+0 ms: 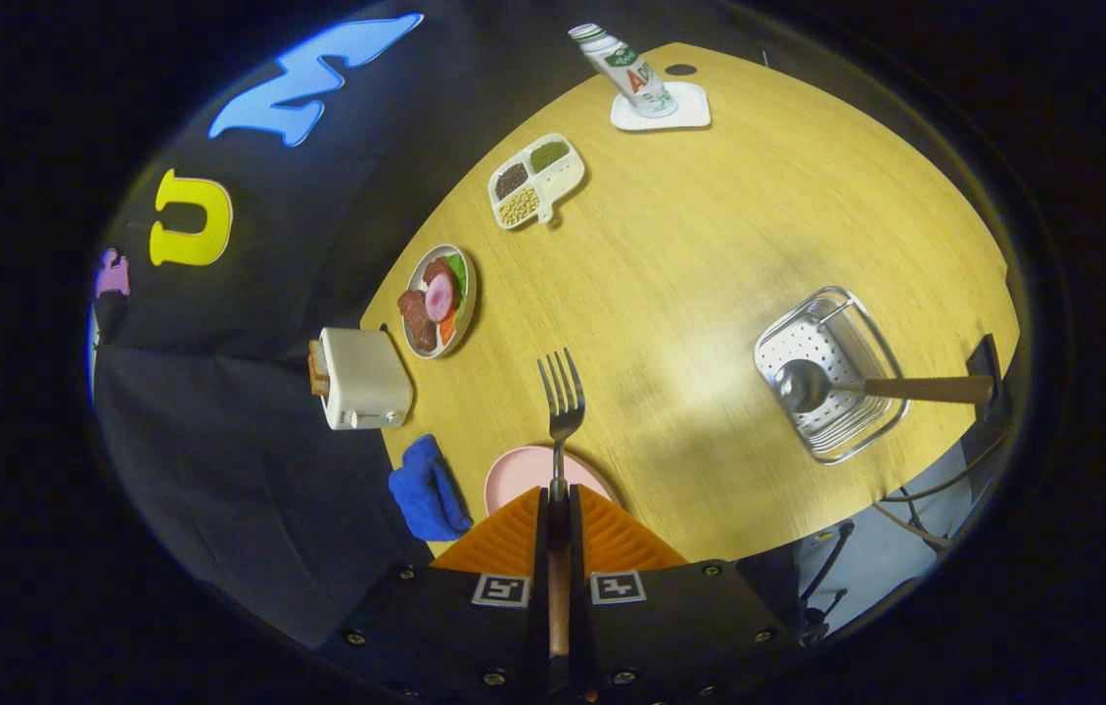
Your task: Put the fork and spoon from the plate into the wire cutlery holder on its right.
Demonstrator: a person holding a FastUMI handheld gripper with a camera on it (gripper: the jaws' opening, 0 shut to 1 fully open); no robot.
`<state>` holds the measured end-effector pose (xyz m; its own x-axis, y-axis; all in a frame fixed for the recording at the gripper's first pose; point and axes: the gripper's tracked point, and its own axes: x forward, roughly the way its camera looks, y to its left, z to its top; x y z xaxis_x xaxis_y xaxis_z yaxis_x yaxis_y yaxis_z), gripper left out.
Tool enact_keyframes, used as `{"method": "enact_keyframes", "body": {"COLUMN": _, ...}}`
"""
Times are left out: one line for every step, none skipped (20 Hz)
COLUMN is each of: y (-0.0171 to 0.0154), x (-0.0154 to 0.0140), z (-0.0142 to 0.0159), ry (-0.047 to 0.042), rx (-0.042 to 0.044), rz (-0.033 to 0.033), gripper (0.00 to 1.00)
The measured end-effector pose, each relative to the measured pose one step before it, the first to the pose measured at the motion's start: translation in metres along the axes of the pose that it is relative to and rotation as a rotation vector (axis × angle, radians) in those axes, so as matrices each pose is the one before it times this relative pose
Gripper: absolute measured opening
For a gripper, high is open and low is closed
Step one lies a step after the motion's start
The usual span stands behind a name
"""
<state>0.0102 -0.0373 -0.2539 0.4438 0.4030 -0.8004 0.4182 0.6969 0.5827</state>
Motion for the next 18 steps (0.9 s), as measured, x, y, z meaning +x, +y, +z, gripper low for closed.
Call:
{"method": "enact_keyframes", "body": {"y": -0.0101, "x": -0.00825, "z": 0.00688, "ry": -0.01681, "rx": 0.01351, "rz": -0.00748, "gripper": 0.08}}
{"method": "enact_keyframes", "body": {"y": -0.01018, "x": -0.00787, "z": 0.00688, "ry": -0.01635, "rx": 0.01217, "rz": -0.00757, "gripper": 0.08}}
{"method": "enact_keyframes", "body": {"y": -0.01176, "x": -0.00773, "z": 0.00438, "ry": -0.0135, "rx": 0.01166, "rz": -0.0095, "gripper": 0.08}}
{"method": "enact_keyframes", "body": {"y": -0.01029, "x": -0.0072, "z": 0.00292, "ry": -0.00879, "rx": 0.00905, "rz": -0.00997, "gripper": 0.08}}
{"method": "enact_keyframes", "body": {"y": -0.00885, "x": -0.00424, "z": 0.00267, "ry": -0.01002, "rx": 0.01083, "rz": -0.01031, "gripper": 0.08}}
{"method": "enact_keyframes", "body": {"y": -0.01141, "x": -0.00466, "z": 0.00292, "ry": -0.00599, "rx": 0.00534, "rz": -0.01273, "gripper": 0.08}}
{"method": "enact_keyframes", "body": {"y": -0.00906, "x": -0.00572, "z": 0.00026, "ry": -0.00328, "rx": 0.0074, "rz": -0.00966, "gripper": 0.08}}
{"method": "enact_keyframes", "body": {"y": -0.00749, "x": -0.00351, "z": -0.00042, "ry": 0.00523, "rx": 0.00672, "rz": -0.00618, "gripper": 0.08}}
{"method": "enact_keyframes", "body": {"y": -0.00705, "x": -0.00577, "z": -0.00117, "ry": -0.00033, "rx": 0.01191, "rz": -0.00287, "gripper": 0.08}}
{"method": "enact_keyframes", "body": {"y": -0.00708, "x": -0.00329, "z": -0.00037, "ry": 0.00459, "rx": 0.00756, "rz": -0.00687, "gripper": 0.08}}
{"method": "enact_keyframes", "body": {"y": -0.00729, "x": -0.00229, "z": -0.00119, "ry": 0.00033, "rx": 0.00637, "rz": -0.00738, "gripper": 0.08}}
{"method": "enact_keyframes", "body": {"y": -0.0069, "x": -0.00148, "z": -0.00116, "ry": 0.00647, "rx": 0.00203, "rz": -0.00902, "gripper": 0.08}}
{"method": "enact_keyframes", "body": {"y": -0.00657, "x": -0.0009, "z": -0.00028, "ry": 0.0022, "rx": 0.00592, "rz": -0.00966, "gripper": 0.09}}
{"method": "enact_keyframes", "body": {"y": -0.00497, "x": -0.00032, "z": -0.00093, "ry": 0.01043, "rx": 0.00198, "rz": -0.00863, "gripper": 0.08}}
{"method": "enact_keyframes", "body": {"y": -0.00313, "x": 0.0005, "z": -0.00042, "ry": 0.00253, "rx": 0.00493, "rz": -0.00417, "gripper": 0.09}}
{"method": "enact_keyframes", "body": {"y": -0.00213, "x": 0.00106, "z": -0.00056, "ry": 0.01166, "rx": 0.00041, "rz": -0.00251, "gripper": 0.08}}
{"method": "enact_keyframes", "body": {"y": -0.00221, "x": 0.00199, "z": -0.00211, "ry": 0.01009, "rx": 0.00022, "rz": -0.00362, "gripper": 0.08}}
{"method": "enact_keyframes", "body": {"y": -0.00181, "x": 0.00141, "z": -0.0008, "ry": 0.01374, "rx": -0.0022, "rz": -0.0053, "gripper": 0.08}}
